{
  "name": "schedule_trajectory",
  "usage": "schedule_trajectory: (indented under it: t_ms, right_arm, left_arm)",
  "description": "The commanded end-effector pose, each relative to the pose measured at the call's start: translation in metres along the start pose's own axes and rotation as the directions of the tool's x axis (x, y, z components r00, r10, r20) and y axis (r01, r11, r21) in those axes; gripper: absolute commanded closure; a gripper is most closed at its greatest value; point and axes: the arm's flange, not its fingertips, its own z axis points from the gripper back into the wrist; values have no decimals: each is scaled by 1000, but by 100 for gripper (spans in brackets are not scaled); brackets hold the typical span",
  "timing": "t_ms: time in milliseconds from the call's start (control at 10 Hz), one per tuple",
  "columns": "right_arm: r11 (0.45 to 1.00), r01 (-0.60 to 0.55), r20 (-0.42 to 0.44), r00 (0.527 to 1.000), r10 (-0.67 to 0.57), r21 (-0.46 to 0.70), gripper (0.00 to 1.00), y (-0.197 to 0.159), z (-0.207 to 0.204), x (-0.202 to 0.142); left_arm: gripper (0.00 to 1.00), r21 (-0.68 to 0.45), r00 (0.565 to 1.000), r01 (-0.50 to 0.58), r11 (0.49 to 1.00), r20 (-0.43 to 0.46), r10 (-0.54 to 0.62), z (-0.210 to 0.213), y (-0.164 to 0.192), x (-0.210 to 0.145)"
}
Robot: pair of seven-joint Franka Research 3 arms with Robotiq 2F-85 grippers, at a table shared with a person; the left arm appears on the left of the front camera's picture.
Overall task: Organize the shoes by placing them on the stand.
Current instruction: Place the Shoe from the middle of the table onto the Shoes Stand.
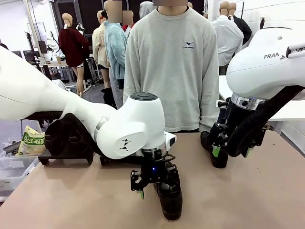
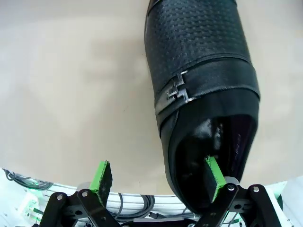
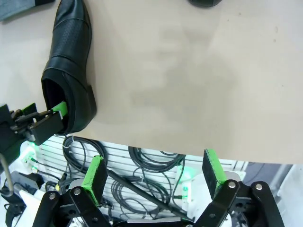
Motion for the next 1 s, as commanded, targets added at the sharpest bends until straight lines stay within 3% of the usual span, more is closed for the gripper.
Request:
schedule_trajectory:
  t_ms: [0,100,500,600,900]
  right_arm:
    - [1000,-1,-13,1000,0,-17,0,0,2,4]
    - [1000,-1,-13,1000,0,-17,0,0,2,4]
    - [1000,-1,-13,1000,0,-17,0,0,2,4]
    - [1000,-1,-13,1000,0,-17,0,0,2,4]
    - [1000,-1,-13,1000,0,-17,0,0,2,4]
  left_arm:
    - [0,29,999,-34,999,16,33,-9,-16,8]
    - [8,18,1000,-18,1000,14,18,-10,-16,9]
    - [88,17,999,-29,999,-42,29,-5,-13,8]
    - [100,12,998,-33,999,-51,34,-3,-13,9]
    - [100,9,994,-32,999,-102,33,-3,-13,9]
